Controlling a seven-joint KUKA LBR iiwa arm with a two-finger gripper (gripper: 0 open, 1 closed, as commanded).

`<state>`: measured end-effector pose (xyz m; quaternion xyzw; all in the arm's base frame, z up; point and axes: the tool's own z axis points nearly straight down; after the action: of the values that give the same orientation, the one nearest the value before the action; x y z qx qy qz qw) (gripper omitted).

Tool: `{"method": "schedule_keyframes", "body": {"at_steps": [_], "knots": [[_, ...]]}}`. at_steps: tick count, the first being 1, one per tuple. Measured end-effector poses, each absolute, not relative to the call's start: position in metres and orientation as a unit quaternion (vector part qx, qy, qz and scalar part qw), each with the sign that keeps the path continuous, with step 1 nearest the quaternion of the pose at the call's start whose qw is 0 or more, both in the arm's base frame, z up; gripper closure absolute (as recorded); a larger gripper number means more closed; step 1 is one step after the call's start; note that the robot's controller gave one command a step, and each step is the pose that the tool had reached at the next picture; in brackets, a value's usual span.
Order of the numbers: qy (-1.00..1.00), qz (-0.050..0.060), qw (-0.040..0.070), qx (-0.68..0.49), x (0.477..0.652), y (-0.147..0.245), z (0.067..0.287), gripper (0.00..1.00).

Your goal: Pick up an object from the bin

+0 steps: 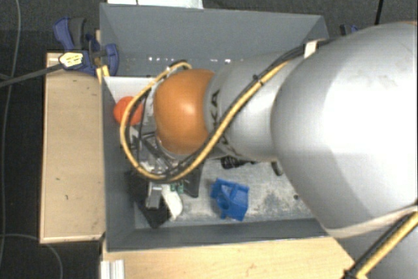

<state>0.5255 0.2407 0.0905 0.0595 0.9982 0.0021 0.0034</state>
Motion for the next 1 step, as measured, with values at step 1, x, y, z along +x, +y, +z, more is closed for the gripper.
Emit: {"method": "schedule_keyframes", "body": {"at_steps": [1], "knots": [[0.984, 0.003, 0.005, 0.176, 0.508, 0.2446, 0.0707, 0.0]]}}
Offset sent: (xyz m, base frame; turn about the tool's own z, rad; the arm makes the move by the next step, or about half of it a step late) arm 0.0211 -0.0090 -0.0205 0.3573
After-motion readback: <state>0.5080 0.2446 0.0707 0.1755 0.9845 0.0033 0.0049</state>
